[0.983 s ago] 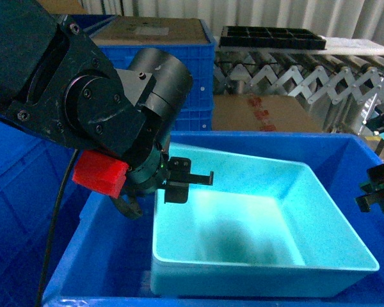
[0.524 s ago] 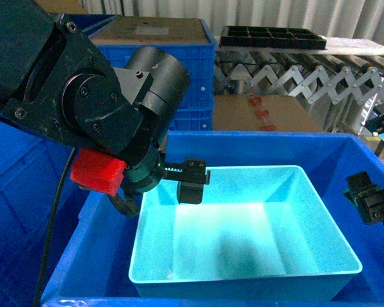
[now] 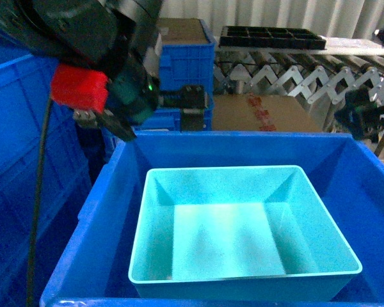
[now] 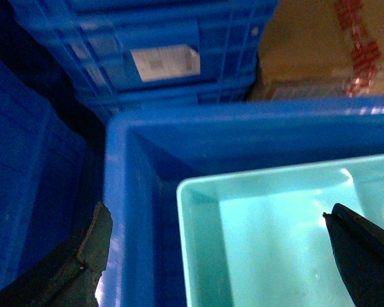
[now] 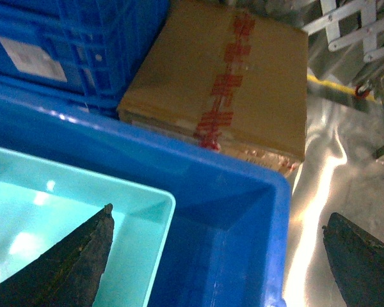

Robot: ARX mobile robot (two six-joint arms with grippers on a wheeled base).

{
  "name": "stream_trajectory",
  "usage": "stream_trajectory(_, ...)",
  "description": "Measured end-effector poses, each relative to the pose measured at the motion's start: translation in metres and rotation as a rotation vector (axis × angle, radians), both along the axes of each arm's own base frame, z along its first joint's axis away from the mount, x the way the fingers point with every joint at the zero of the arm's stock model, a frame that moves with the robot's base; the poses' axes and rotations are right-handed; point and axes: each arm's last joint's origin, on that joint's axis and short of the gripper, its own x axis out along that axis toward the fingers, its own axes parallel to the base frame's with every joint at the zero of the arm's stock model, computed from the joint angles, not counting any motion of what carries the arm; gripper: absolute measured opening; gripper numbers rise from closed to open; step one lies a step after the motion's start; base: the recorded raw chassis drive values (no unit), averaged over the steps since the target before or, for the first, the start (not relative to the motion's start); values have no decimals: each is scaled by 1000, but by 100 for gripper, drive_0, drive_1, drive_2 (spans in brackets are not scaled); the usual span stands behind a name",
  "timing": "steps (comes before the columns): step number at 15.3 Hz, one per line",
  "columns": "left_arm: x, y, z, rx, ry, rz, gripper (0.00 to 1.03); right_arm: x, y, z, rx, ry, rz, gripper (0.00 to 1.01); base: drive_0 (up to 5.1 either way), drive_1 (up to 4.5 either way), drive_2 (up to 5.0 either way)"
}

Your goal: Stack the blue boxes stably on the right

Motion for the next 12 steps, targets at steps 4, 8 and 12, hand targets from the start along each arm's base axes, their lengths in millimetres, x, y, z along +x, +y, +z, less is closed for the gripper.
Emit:
stream_trajectory(4, -40, 75, 70, -35, -135, 49, 98, -36, -26, 73, 73, -195, -26, 98, 0, 0, 0)
stream_trajectory(8, -126, 111, 120, -82, -266, 96, 98, -124, -45, 128, 96, -255, -81, 98, 0, 0, 0)
stream_trajectory(12, -208, 107, 129, -189, -249, 267, 98, -183, -42, 162, 136, -271, -198, 98, 0, 0, 0)
